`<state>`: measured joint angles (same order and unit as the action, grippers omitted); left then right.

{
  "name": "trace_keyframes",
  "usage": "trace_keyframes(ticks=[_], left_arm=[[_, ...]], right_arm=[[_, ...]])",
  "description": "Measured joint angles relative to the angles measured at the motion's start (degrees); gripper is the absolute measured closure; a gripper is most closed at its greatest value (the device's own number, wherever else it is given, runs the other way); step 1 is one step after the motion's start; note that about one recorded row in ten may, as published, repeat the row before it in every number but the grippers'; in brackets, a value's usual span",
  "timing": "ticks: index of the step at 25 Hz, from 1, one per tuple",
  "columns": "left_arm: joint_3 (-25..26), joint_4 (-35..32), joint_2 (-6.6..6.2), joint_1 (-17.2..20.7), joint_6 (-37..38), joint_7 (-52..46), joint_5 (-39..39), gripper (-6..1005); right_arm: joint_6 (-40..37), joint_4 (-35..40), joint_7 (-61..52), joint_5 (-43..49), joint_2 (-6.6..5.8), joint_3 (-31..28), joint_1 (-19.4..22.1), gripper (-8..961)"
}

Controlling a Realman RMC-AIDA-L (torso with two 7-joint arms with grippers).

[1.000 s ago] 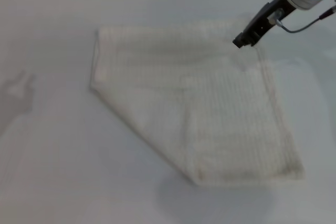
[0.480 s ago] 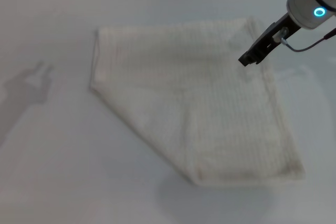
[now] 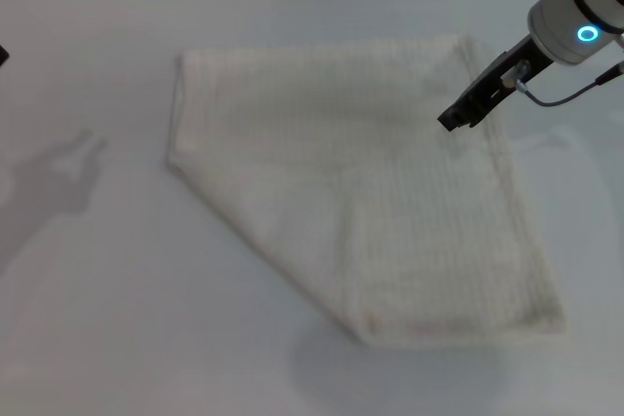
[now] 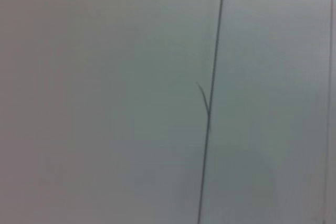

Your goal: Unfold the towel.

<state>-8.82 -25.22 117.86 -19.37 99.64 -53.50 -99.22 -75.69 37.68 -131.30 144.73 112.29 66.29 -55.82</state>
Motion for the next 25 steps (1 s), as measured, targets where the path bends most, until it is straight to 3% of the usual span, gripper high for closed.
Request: trace_keyframes(ticks=[10,18,25], left_arm=[[-0.85,-0.80,-0.09,2.13,0.79,-1.42,0.17,763],[-0.67,-0.41,-0.06,1.42,0.26,-0.99,0.38,762],[-0.58,-0.20,0.14,0.64,-0.62,-0.86,0.68,762]], right_arm=[[-0.61,4.80,-0.09,-0.19,0.18,-2.35,4.38,954],[-4.73,10.59,0.03,-0.25,0.82,-2.46,7.72,954],[-11.55,15.33,0.41,-0.25,-0.02,-2.49,8.83,954]])
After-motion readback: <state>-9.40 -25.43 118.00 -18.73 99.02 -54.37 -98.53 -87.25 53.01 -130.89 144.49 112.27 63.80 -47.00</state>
